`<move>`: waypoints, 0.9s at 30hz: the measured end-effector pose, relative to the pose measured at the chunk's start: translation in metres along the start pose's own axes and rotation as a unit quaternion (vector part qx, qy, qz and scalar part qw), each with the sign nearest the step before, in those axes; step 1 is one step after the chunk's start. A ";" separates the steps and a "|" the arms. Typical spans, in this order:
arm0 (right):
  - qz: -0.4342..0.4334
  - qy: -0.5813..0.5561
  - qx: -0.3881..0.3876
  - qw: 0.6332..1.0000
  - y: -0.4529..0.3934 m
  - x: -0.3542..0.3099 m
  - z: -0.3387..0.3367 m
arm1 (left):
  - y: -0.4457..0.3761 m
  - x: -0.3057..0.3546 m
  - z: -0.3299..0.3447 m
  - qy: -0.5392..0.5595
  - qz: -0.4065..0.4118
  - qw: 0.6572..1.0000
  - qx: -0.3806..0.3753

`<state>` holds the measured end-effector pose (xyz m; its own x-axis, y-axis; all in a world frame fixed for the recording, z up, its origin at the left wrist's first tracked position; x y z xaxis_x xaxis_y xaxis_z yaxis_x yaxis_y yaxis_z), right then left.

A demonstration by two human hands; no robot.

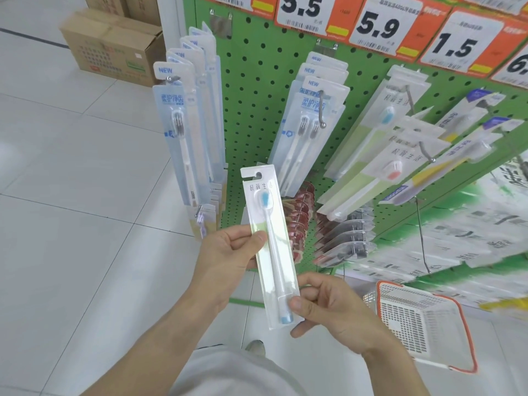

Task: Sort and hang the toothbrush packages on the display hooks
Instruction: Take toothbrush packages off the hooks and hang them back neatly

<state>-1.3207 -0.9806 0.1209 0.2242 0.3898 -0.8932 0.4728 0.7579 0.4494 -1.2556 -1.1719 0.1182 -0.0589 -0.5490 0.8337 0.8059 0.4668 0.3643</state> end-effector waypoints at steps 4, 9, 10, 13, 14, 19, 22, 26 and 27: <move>0.008 -0.010 0.000 1.000 -0.002 0.004 0.001 | 0.000 -0.001 0.000 -0.015 0.003 1.000 0.000; 0.008 -0.033 0.045 0.998 -0.006 0.009 0.001 | -0.001 -0.001 0.000 -0.002 0.003 1.000 0.005; 0.000 -0.037 0.058 0.998 -0.006 0.009 0.001 | -0.002 -0.001 0.000 0.001 0.001 1.000 0.004; -0.011 -0.059 0.100 0.993 -0.008 0.011 0.000 | -0.003 -0.003 0.000 0.014 -0.007 1.000 0.007; -0.009 -0.067 0.116 0.991 -0.010 0.010 0.000 | -0.004 -0.003 0.000 0.017 -0.006 1.000 0.013; -0.023 -0.052 0.166 0.984 -0.014 0.008 0.001 | -0.006 -0.002 0.000 -0.031 0.037 0.998 0.050; -0.042 -0.012 0.182 0.982 -0.014 0.009 0.001 | -0.009 -0.002 -0.001 -0.027 0.057 0.995 0.083; -0.067 0.131 0.245 0.958 -0.011 0.006 0.002 | -0.012 -0.001 0.000 -0.021 0.049 0.995 0.088; -0.086 0.185 0.258 0.944 -0.010 0.005 0.004 | -0.011 0.000 0.002 -0.017 0.043 0.996 0.078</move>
<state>-1.3214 -0.9883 0.1119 -0.1615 0.5130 -0.8431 0.8487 0.5082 0.1466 -1.2661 -1.1754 0.1151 -0.0158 -0.4791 0.8776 0.7077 0.6146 0.3483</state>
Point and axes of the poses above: each hand's wrist, its own y-axis away from the middle knuckle, its own z-axis out of the palm, x = y × z, the point moved 1 cm from there along -y, towards the middle knuckle, and after that the axes turned 7 degrees about y, right-handed, at the moved point
